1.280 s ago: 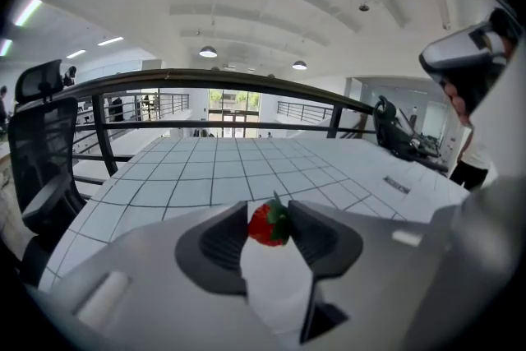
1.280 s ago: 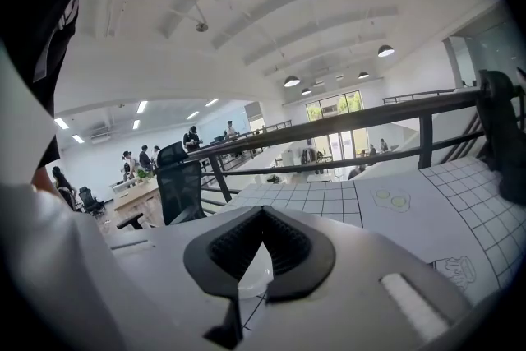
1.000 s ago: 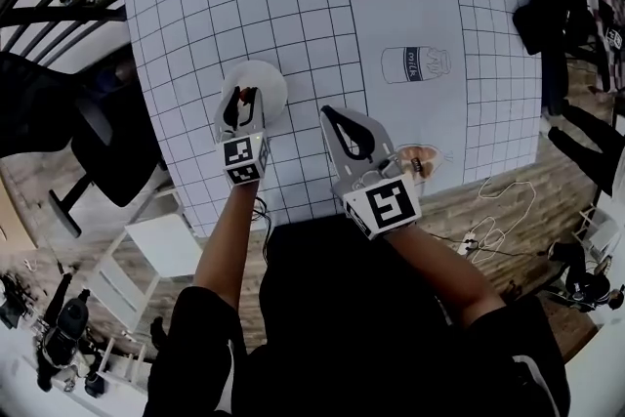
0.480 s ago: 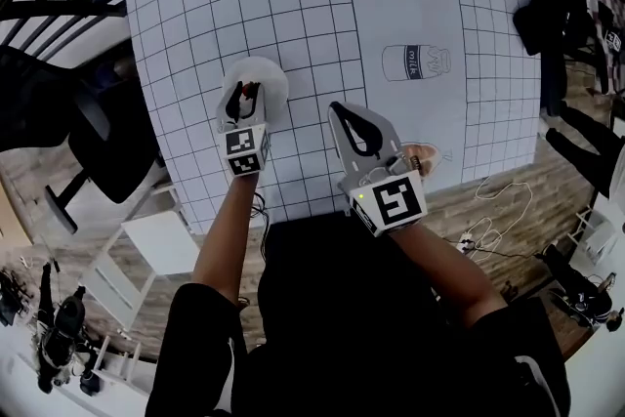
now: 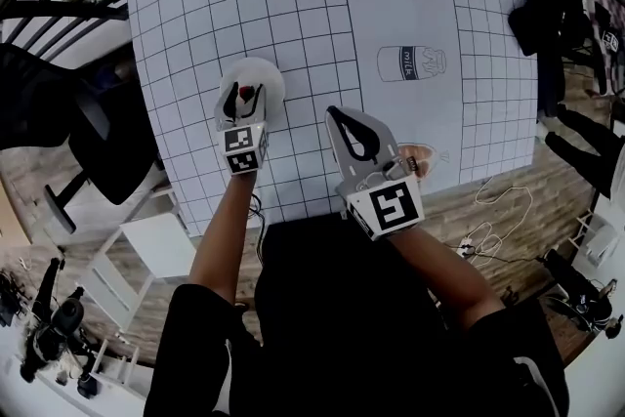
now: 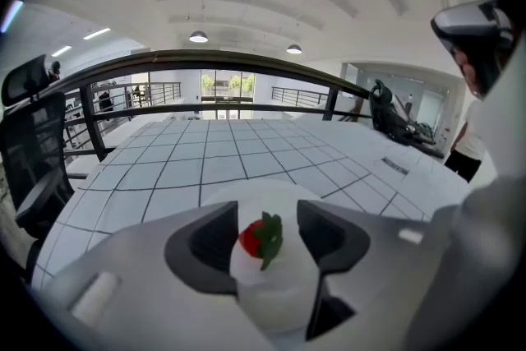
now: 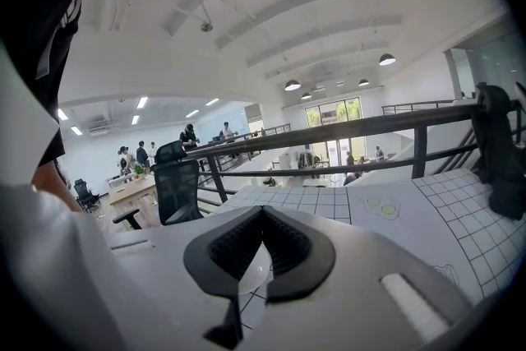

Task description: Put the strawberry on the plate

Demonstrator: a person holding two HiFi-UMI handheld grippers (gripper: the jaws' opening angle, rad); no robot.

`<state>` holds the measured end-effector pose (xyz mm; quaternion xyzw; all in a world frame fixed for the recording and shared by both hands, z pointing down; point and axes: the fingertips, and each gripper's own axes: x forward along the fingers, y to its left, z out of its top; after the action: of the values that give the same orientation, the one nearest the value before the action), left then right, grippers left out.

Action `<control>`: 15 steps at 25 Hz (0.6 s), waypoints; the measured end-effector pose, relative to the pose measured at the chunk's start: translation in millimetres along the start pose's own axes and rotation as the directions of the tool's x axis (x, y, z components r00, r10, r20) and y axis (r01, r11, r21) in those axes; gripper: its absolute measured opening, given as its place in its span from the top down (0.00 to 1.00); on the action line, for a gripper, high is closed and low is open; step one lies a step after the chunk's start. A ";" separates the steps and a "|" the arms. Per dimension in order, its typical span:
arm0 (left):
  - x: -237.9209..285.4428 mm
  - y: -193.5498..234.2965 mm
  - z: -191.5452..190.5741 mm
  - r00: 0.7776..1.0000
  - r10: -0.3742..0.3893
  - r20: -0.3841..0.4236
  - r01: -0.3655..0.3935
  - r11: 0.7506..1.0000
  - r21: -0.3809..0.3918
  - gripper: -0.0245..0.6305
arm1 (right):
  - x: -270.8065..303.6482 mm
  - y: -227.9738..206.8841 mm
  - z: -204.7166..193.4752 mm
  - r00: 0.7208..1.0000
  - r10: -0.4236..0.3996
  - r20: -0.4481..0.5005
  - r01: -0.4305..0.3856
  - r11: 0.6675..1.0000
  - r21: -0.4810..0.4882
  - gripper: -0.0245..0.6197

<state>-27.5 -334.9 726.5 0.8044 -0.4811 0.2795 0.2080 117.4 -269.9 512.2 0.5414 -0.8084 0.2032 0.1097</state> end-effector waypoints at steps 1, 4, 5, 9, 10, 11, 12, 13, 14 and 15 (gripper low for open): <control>-0.5 0.0 -0.6 1.000 0.003 0.000 -0.003 1.000 -0.002 0.61 | -1.1 -0.4 -0.1 1.000 0.000 0.004 0.000 1.000 0.000 0.97; -5.2 -0.6 -1.9 1.000 0.009 0.005 -0.009 1.000 -0.007 0.60 | -5.2 -0.6 -1.5 1.000 -0.003 0.007 0.003 1.000 0.002 0.97; -7.6 -0.8 -1.9 1.000 0.010 0.008 -0.010 1.000 -0.012 0.60 | -6.9 0.0 -1.4 1.000 -0.004 0.010 0.004 1.000 0.005 0.97; -19.8 -1.5 3.9 0.999 0.016 0.035 -0.015 0.999 -0.038 0.59 | -14.4 7.0 4.4 0.999 0.008 0.032 -0.008 1.000 -0.001 0.97; -24.1 -2.0 5.5 0.999 0.018 0.043 -0.017 0.999 -0.038 0.59 | -16.4 9.4 6.2 0.999 0.012 0.037 -0.012 1.000 -0.006 0.97; -28.4 -2.9 7.3 0.999 0.019 0.049 -0.017 0.999 -0.037 0.59 | -18.6 10.9 8.0 0.999 0.012 0.043 -0.011 1.000 -0.009 0.97; -32.6 -4.2 9.4 0.998 0.018 0.054 -0.016 0.999 -0.034 0.59 | -21.1 11.4 9.8 0.999 0.006 0.049 -0.006 1.000 -0.010 0.97; -37.3 -5.8 11.6 0.998 0.015 0.058 -0.013 0.999 -0.031 0.59 | -24.2 11.1 11.5 0.998 -0.003 0.056 0.003 1.000 -0.008 0.97; -42.8 -7.5 13.4 0.998 0.012 0.062 -0.010 0.999 -0.030 0.59 | -28.0 10.5 12.9 0.998 -0.013 0.061 0.014 1.000 -0.005 0.97; -49.4 -9.3 14.8 0.998 0.009 0.066 -0.007 0.999 -0.032 0.59 | -32.1 10.3 14.0 0.998 -0.023 0.066 0.023 1.000 0.000 0.97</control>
<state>-34.3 -307.2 682.7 0.8078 -0.4954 0.2461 0.2036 121.1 -246.0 484.8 0.5571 -0.8054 0.1837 0.0856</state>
